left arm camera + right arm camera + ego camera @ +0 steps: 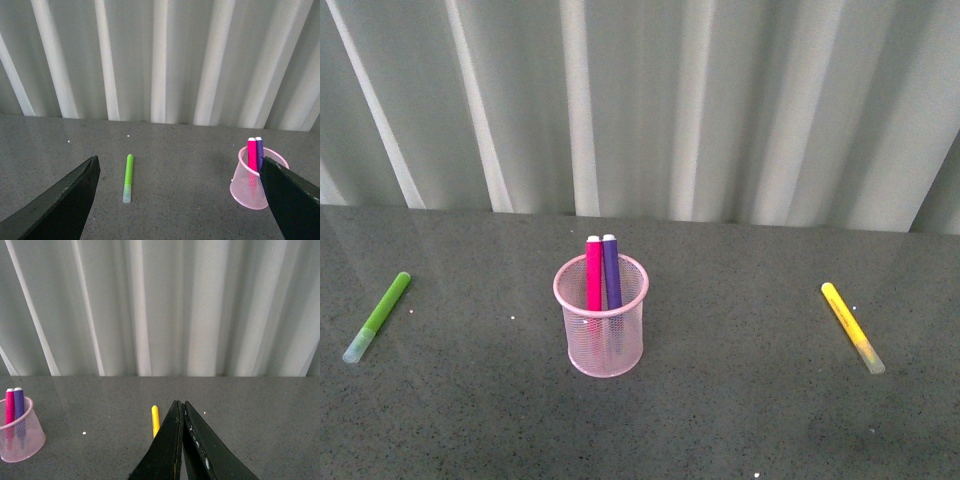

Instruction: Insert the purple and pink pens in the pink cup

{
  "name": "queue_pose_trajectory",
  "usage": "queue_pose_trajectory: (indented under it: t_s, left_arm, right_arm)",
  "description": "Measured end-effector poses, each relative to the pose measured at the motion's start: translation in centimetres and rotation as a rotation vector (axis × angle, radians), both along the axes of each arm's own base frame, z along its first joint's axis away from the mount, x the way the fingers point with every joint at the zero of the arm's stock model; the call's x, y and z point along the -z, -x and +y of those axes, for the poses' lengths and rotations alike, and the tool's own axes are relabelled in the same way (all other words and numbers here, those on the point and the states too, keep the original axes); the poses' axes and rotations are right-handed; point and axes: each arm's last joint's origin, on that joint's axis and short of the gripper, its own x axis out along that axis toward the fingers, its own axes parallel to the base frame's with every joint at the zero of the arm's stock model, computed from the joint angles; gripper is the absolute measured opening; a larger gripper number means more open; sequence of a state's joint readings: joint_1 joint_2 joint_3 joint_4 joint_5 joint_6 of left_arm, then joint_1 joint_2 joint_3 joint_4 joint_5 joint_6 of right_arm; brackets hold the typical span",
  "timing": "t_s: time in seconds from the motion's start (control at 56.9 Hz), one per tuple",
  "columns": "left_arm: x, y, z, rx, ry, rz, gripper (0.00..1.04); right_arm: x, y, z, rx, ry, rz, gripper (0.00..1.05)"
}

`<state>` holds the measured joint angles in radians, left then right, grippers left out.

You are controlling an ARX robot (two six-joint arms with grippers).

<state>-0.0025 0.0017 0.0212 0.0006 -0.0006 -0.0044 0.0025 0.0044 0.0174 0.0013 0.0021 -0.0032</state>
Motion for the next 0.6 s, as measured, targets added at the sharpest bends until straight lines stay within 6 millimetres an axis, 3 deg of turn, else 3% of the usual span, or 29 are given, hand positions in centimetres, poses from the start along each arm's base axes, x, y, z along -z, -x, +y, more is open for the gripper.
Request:
queue_pose_trajectory:
  t_s: [0.158,0.598]
  left_arm:
    - [0.01,0.0,0.0,0.0,0.0,0.0,0.98]
    - [0.0,0.0,0.0,0.0,0.0,0.0,0.98]
  right_arm:
    - [0.0,0.0,0.0,0.0,0.0,0.0,0.04]
    - [0.01,0.0,0.0,0.0,0.0,0.001,0.78]
